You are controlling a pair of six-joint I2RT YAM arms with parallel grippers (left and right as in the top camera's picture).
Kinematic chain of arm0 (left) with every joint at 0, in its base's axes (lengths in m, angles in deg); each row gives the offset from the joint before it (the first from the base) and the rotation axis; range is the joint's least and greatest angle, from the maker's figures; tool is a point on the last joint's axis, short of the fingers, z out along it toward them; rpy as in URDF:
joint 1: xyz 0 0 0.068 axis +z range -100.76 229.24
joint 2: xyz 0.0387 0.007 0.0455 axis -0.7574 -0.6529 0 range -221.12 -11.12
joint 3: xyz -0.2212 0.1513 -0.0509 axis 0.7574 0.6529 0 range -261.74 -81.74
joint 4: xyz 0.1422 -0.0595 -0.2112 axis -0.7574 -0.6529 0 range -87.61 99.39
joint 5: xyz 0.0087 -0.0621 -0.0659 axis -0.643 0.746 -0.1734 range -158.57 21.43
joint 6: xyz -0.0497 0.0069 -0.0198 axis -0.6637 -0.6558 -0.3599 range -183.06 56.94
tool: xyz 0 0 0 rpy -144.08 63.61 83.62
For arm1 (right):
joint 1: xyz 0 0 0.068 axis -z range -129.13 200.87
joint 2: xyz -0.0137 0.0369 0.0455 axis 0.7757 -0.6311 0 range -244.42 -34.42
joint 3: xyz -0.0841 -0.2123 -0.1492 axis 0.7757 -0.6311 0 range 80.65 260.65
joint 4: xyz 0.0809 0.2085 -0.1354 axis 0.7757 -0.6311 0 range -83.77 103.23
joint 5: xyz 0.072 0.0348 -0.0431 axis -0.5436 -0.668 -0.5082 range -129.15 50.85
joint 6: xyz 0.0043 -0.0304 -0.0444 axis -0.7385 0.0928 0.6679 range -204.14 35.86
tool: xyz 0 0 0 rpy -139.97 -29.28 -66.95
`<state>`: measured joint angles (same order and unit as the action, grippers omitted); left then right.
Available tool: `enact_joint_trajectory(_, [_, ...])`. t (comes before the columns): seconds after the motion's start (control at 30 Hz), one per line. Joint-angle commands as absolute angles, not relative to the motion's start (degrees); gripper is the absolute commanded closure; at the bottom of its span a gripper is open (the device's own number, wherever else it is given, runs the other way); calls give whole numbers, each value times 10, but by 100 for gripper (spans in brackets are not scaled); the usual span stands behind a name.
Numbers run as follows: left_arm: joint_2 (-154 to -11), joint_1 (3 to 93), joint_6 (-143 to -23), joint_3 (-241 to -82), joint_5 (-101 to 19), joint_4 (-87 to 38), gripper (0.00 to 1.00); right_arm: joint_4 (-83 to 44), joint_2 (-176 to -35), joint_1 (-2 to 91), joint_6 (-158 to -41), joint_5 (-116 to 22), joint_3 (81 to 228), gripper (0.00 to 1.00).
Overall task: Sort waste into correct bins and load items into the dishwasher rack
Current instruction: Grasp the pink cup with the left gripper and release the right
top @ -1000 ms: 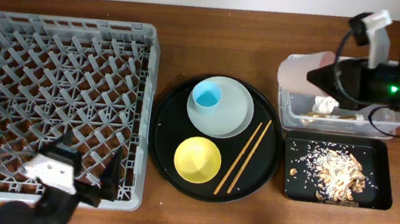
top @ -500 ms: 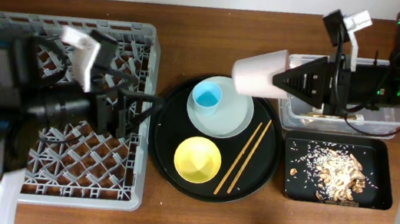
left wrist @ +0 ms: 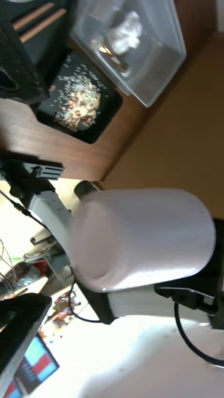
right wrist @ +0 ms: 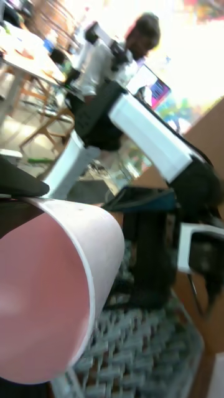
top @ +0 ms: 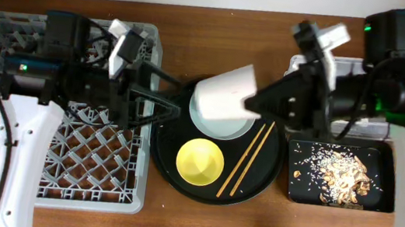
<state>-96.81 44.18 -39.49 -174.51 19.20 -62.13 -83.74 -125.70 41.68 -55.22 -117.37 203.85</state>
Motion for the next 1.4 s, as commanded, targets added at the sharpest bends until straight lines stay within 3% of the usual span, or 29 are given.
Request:
enact_joint_trajectory(0.0, [-967, 424, -359, -1746, 216, -618, 4, -841, -1246, 381, -521, -1195, 2037, 96])
enact_joint_trajectory(0.6, [-956, 340, -368, -1746, 216, -519, 11, -828, -1249, 339, -475, -1144, 2037, 96])
enact_joint_trajectory(0.73, [-928, 350, -368, -1746, 216, -519, 11, -825, -1249, 373, -489, -1077, 2037, 96])
enact_joint_trajectory(1.0, [-859, 410, -368, -1746, 216, -519, 7, -837, -1249, 416, -492, -1079, 2037, 96])
enact_joint_trajectory(1.2, [-855, 412, -368, -1746, 128, -522, 6, -837, -1249, 411, -492, -1192, 2037, 96])
enact_joint_trajectory(1.37, [-857, 412, -368, -1746, 119, -522, 5, -841, -1249, 404, -488, -1193, 2037, 96])
